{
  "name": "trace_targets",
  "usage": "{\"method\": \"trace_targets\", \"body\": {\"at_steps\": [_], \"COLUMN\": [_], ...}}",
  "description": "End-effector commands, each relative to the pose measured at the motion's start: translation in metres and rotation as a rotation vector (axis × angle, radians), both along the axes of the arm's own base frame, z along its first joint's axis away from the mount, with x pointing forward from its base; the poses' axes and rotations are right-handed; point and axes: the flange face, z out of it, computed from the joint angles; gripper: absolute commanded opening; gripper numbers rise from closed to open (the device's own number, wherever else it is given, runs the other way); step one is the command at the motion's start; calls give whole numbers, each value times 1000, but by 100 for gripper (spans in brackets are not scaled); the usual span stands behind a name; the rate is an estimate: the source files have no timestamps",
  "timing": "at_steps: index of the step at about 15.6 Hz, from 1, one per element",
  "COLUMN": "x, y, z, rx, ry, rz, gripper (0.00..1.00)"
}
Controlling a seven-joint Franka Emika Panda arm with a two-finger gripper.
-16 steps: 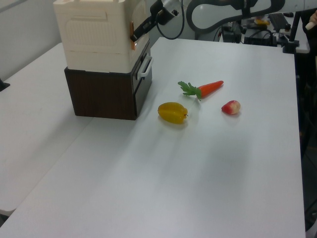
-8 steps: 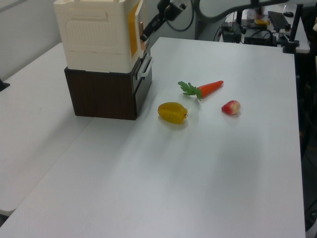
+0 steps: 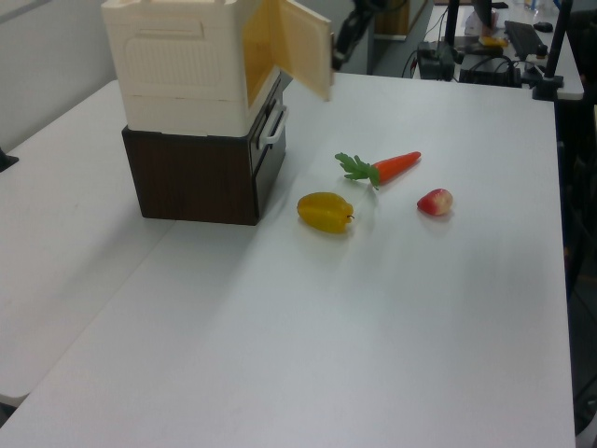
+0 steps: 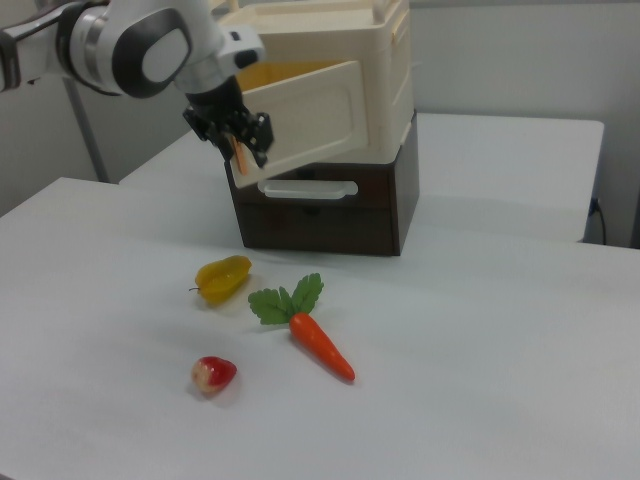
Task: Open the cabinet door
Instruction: 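Pull the door edge outward, swinging the door open on its hinge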
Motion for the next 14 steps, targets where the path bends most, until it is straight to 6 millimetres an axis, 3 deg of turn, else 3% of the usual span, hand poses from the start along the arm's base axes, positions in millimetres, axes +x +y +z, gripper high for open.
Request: {"method": "trace_targets", "body": {"at_steps": [1,4,6,8,14], "x": [-40,-70,-90,-92,-83], "y": [-44,-83,-96,-95,-64], "z": [6,15,21,22,1], "rx": [7,36,53,32,-87], "ry": [161,271,341,350,403], "rz": [-18,-69,-83,-83,-91], "gripper": [100,100,100,100,100]}}
